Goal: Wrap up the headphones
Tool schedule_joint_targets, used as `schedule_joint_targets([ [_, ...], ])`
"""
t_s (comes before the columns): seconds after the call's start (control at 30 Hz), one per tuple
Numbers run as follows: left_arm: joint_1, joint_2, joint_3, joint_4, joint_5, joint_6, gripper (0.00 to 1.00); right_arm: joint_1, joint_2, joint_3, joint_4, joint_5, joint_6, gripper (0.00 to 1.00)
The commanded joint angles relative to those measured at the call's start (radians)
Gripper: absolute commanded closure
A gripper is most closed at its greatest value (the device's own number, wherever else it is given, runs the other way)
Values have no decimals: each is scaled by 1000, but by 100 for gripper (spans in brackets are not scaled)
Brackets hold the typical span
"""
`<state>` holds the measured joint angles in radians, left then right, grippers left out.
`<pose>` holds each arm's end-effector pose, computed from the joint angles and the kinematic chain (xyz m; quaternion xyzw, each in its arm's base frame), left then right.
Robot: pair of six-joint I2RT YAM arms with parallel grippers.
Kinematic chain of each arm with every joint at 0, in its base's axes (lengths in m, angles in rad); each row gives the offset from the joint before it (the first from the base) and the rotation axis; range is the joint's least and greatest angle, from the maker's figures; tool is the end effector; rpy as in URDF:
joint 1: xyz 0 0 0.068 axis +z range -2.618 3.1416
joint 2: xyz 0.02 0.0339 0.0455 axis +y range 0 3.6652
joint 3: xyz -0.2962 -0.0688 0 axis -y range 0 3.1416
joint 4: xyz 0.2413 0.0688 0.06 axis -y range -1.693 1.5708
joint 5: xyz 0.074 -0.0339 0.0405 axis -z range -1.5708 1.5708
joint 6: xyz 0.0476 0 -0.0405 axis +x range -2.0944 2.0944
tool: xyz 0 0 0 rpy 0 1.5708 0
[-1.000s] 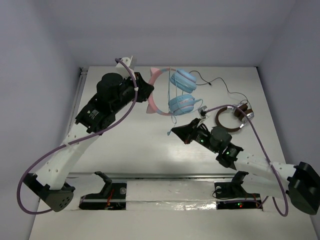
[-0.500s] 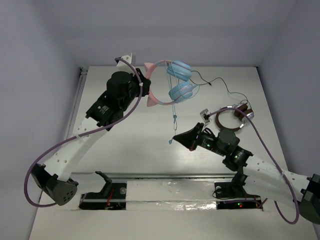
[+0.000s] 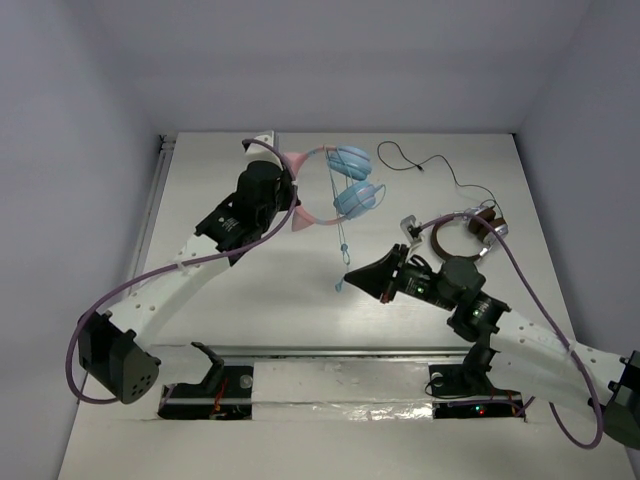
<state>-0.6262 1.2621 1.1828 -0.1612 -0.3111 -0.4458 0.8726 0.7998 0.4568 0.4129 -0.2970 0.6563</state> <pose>0.2445 -0.1588 0.4080 -0.0252 0.7828 -0.2066 0.5865 0.1052 0.1470 0.3096 -0.1804 0.6588 0.5735 0.4522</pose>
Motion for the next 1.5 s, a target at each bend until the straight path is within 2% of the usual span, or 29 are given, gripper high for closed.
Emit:
schedule_joint_targets([
  [0.0, -1, -32, -21, 149, -34, -51, 100, 9, 2, 85, 40, -11, 20, 100],
  [0.13, -32, -30, -61, 150, -59, -54, 100, 9, 32, 138, 44, 45, 38, 100],
  [0.33, -95, -26, -147, 150, -71, -77, 100, 9, 110, 161, 156, 154, 54, 100],
  [0.53, -176, -21, -209, 153, -85, -110, 100, 9, 228, 178, 207, 330, 63, 100],
  [0.7, -198, -17, -229, 152, -65, -122, 100, 9, 323, 195, 185, 455, 68, 100],
  [0.97, -198, -1, -246, 149, -63, -123, 100, 9, 363, 194, 98, 590, 83, 100],
  [1.07, -198, 19, -241, 143, -66, -120, 100, 9, 377, 241, 28, 584, 65, 81],
  [1.1, -198, 22, -241, 144, -56, -117, 100, 9, 380, 255, 6, 584, 59, 71],
  [1.17, -198, 25, -244, 150, -46, -117, 100, 9, 386, 288, -46, 582, 46, 65],
  [1.23, -198, 26, -253, 149, -40, -119, 100, 9, 392, 325, -100, 572, 42, 54],
  [1.3, -198, 25, -261, 149, -31, -122, 100, 9, 391, 341, -118, 561, 37, 51],
  [1.47, -198, 13, -272, 152, -10, -125, 100, 9, 346, 362, -158, 556, 32, 52],
])
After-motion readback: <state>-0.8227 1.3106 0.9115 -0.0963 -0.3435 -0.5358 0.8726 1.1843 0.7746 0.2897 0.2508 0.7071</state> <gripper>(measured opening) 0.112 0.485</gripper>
